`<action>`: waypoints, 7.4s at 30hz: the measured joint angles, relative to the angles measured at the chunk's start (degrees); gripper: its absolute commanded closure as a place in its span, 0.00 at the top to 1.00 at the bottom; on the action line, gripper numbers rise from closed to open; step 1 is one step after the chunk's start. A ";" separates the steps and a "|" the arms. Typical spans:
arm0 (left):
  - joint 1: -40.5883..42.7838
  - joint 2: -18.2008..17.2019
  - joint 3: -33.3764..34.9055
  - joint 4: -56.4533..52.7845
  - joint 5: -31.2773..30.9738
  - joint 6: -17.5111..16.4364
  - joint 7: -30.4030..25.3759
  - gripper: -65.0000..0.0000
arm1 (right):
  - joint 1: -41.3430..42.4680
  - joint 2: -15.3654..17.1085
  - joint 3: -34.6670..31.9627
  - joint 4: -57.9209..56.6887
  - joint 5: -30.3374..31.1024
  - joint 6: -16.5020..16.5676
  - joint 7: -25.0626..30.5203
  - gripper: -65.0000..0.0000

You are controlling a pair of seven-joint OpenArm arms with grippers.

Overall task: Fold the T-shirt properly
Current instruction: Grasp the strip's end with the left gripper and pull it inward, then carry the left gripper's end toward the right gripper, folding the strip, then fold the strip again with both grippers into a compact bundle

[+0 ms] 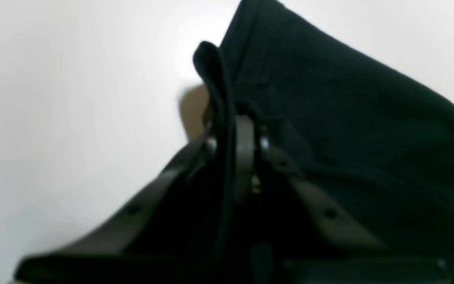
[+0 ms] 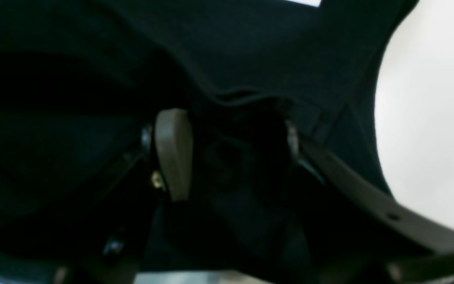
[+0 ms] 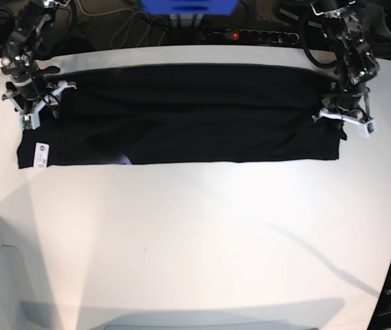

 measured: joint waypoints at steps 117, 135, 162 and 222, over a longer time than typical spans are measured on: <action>-20.17 2.25 81.74 3.76 -1.79 21.64 -2.97 0.51 | 0.96 0.04 -1.07 0.13 -0.63 0.00 -0.04 0.46; -19.85 -0.31 65.85 16.52 -1.97 21.27 -3.32 0.51 | 0.63 0.20 -0.52 10.16 -0.42 0.00 -0.15 0.47; -3.34 -10.49 19.17 14.86 -23.50 21.44 -2.56 0.51 | 11.32 4.70 6.64 -13.73 0.44 -0.02 1.55 0.73; -14.60 -3.19 42.10 -6.97 -25.64 17.73 -8.70 0.51 | 1.51 -9.86 -42.03 18.34 -0.85 0.00 0.15 0.00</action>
